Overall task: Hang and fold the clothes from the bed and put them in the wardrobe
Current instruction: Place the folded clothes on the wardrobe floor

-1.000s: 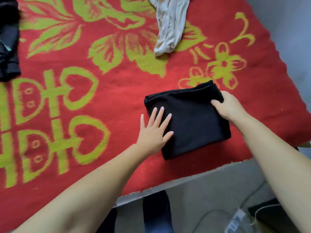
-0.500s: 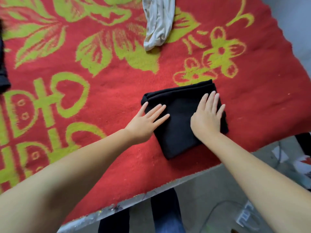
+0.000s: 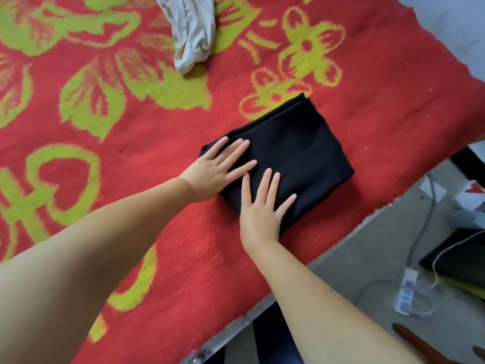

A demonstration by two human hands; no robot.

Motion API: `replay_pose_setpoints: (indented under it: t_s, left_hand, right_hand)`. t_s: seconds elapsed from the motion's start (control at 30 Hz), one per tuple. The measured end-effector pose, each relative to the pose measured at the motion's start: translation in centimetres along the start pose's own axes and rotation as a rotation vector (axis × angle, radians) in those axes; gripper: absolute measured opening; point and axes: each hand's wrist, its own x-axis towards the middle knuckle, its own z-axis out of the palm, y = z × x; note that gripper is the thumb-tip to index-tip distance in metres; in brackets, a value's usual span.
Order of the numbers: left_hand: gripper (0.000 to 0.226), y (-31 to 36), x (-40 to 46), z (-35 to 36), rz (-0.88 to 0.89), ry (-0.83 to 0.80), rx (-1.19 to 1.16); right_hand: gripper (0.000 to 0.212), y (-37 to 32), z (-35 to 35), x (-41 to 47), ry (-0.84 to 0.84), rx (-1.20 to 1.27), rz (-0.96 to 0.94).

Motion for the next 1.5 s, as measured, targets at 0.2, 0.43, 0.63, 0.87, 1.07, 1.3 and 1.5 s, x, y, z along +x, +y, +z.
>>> replay_pose_setpoints:
  t_s: [0.2,0.43,0.63,0.87,1.07,1.3,1.5]
  left_hand:
    - [0.062,0.4,0.7,-2.7,0.087,-0.128,-0.136]
    - [0.055,-1.3,0.6,-12.5,-0.053,-0.131,-0.209]
    - [0.056,-5.4,-6.5,-19.6,-0.345,-0.13,-0.209]
    - [0.053,-0.7,-21.8,-24.9,-0.824,0.09,-0.126]
    - [0.057,10.0,-35.3,-28.1,-1.264,0.012,-0.171]
    - [0.053,29.6,-48.7,-33.2,-1.707,-0.177,-0.187]
    - [0.056,50.4,-55.8,-38.4,-2.081,-0.289,-0.206]
  right_hand:
    - [0.076,1.8,-2.9,-0.7,-0.051,0.069,0.002]
    - [0.076,3.7,-13.5,-1.9,-0.123,0.042,-0.028]
    - [0.071,-0.2,-23.5,-2.2,-0.06,-0.069,-0.406]
    - [0.076,-10.2,-26.6,-7.9,0.011,-0.393,-0.967]
    - [0.086,-19.2,-24.1,-19.5,0.017,-0.587,-1.394]
    - [0.067,-25.2,-17.0,-40.2,0.049,-0.772,-1.878]
    - [0.066,-23.8,-8.6,-60.9,0.039,-0.929,-2.225]
